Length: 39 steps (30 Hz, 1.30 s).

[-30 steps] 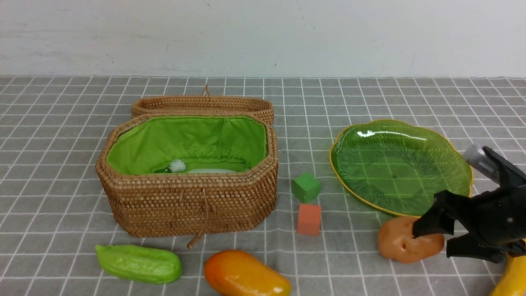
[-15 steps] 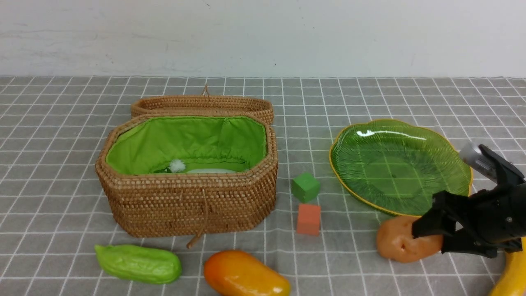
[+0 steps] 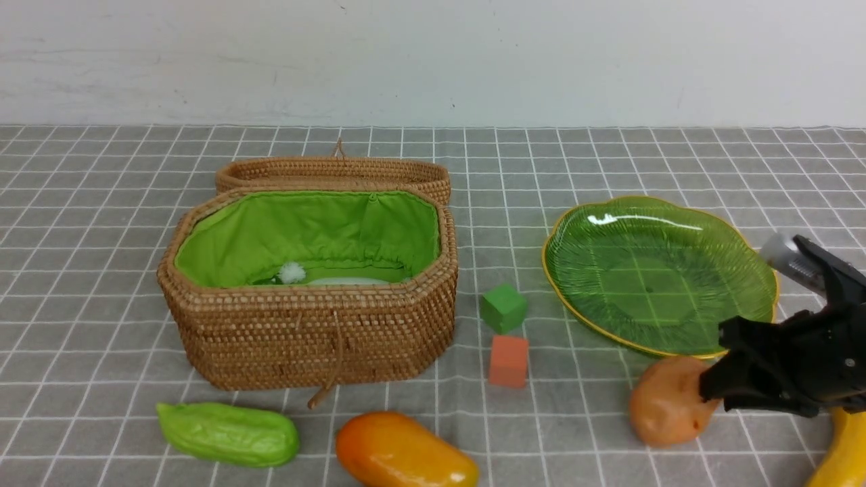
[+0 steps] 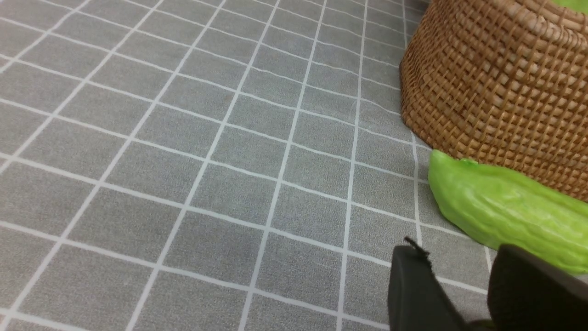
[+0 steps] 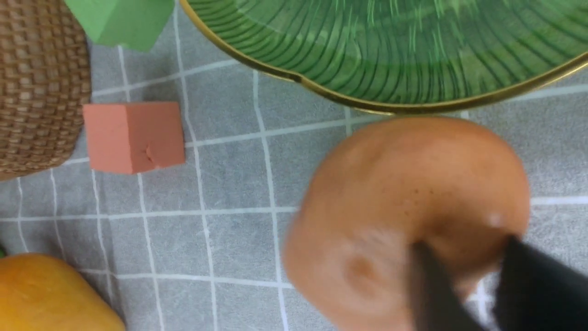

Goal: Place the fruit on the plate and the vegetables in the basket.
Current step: Use the right arm to grab a potato and put it into the left basket

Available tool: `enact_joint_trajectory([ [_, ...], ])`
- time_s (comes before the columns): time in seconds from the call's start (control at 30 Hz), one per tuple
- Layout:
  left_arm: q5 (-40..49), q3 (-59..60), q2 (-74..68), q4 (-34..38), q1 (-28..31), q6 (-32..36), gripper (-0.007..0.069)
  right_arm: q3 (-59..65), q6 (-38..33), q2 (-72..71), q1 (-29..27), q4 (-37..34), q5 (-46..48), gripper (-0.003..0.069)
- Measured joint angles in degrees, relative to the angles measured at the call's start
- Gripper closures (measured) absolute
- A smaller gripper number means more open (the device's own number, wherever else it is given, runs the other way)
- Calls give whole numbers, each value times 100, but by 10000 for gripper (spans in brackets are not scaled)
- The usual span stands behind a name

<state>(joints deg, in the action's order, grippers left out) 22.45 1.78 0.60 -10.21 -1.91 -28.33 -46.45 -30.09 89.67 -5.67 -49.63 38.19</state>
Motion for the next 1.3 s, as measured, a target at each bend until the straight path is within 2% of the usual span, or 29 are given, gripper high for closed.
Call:
enact_joint_trajectory([
  [0.03, 0, 0, 0, 0, 0, 0, 386, 2, 12, -62, 0, 13, 7, 606],
  [0.1, 0, 0, 0, 0, 0, 0, 386, 2, 24, -145, 0, 32, 36, 662],
  [0.2, 0, 0, 0, 0, 0, 0, 386, 2, 24, -282, 0, 107, 85, 669],
  [0.33, 0, 0, 0, 0, 0, 0, 386, 6, 24, -464, 0, 316, 185, 636],
  [0.43, 0, 0, 0, 0, 0, 0, 386, 6, 24, -842, 20, 683, 260, 535],
  [0.53, 0, 0, 0, 0, 0, 0, 386, 6, 142, -1373, 287, 1096, 303, 318],
  [0.57, 0, 0, 0, 0, 0, 0, 386, 6, 142, -1396, 310, 1114, 303, 318],
  [0.6, 0, 0, 0, 0, 0, 0, 386, 6, 260, -1538, 503, 1248, 317, 200],
  [0.67, 0, 0, 0, 0, 0, 0, 386, 6, 508, -1625, 791, 1472, 386, 76],
  [0.7, 0, 0, 0, 0, 0, 0, 386, -5, 708, -1626, 955, 1616, 458, 32],
  [0.73, 0, 0, 0, 0, 0, 0, 386, -10, 811, -1618, 1020, 1679, 488, 20],
  [0.77, 0, 0, 0, 0, 0, 0, 386, -44, 1299, -1534, 1260, 1975, 608, -9],
  [0.83, 0, 0, 0, 0, 0, 0, 386, -137, 2008, -1349, 1476, 2438, 650, -13],
  [0.87, 0, 0, 0, 0, 0, 0, 386, -148, 2083, -1325, 1503, 2487, 650, -13],
  [0.97, 0, 0, 0, 0, 0, 0, 386, -363, 3372, -871, 1578, 3115, 444, -6],
  [1.07, 0, 0, 0, 0, 0, 0, 386, -500, 3647, -588, 1578, 3207, 193, -5],
  [1.3, 0, 0, 0, 0, 0, 0, 386, -709, 3710, 24, 1589, 3051, 107, 5],
])
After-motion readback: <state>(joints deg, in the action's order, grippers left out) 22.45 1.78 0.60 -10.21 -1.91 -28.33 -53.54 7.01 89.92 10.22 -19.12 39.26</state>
